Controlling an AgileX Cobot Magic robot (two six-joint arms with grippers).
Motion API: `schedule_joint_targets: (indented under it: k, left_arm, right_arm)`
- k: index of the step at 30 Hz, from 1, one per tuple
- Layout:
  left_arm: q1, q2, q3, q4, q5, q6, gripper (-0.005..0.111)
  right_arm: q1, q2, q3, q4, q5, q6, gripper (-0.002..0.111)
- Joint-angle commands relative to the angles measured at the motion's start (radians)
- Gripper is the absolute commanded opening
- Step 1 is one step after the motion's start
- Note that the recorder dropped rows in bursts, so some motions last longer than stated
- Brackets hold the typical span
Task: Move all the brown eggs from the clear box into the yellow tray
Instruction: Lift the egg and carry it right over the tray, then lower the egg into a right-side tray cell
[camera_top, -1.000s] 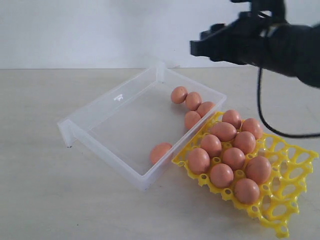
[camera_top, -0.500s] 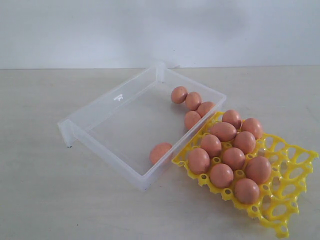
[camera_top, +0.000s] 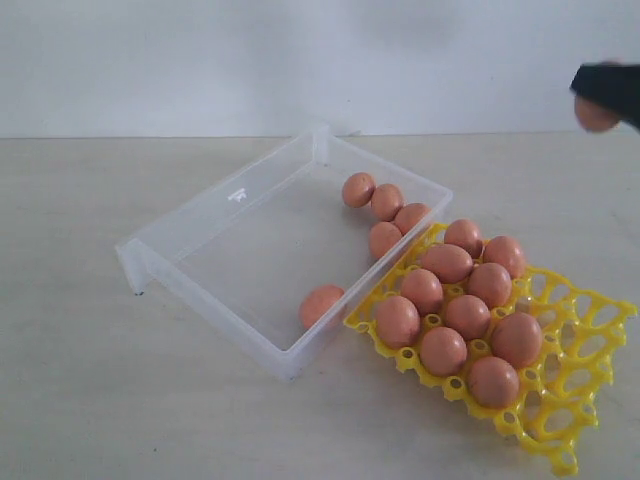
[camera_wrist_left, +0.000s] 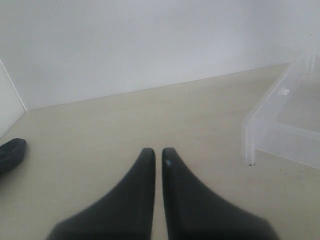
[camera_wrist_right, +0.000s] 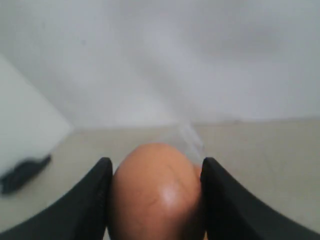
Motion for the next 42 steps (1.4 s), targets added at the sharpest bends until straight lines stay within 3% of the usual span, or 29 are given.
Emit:
schedule_joint_targets:
  k: [1, 8, 14, 17, 26, 28, 33, 36, 42]
  left_arm:
    - [-0.007, -0.003, -0.003, -0.005, -0.007, -0.003, 0.004]
    - [-0.007, -0.003, -0.003, -0.005, -0.007, -0.003, 0.004]
    - [-0.007, -0.003, -0.003, -0.005, -0.007, -0.003, 0.004]
    - [-0.007, -0.003, -0.003, -0.005, -0.007, -0.003, 0.004]
    - [-0.007, -0.003, -0.003, -0.005, -0.007, -0.003, 0.004]
    - [-0.007, -0.003, -0.003, -0.005, -0.007, -0.003, 0.004]
    - [-0.007, -0.003, -0.003, -0.005, -0.007, -0.003, 0.004]
    - [-0.007, -0.003, -0.003, -0.005, -0.007, -0.003, 0.004]
    - [-0.007, -0.003, -0.003, -0.005, -0.007, -0.003, 0.004]
  right_arm:
    - [-0.009, 0.001, -0.007, -0.356, -0.021, 0.021, 0.000]
    - [0.013, 0.006, 0.023, -0.413, 0.072, 0.049, 0.000]
    - [0.117, 0.075, 0.035, -0.426, 0.250, -0.065, 0.000]
    - [0.141, 0.131, 0.035, -0.426, 0.250, -0.150, 0.000]
    - [0.141, 0.223, 0.035, -0.426, 0.256, -0.109, 0.001]
    - [0.141, 0.223, 0.035, -0.426, 0.266, -0.075, 0.009]
    - [0.141, 0.223, 0.035, -0.426, 0.310, -0.020, 0.048]
    - [0.141, 0.223, 0.035, -0.426, 0.310, -0.020, 0.053]
    - [0.141, 0.223, 0.035, -0.426, 0.310, 0.054, 0.053]
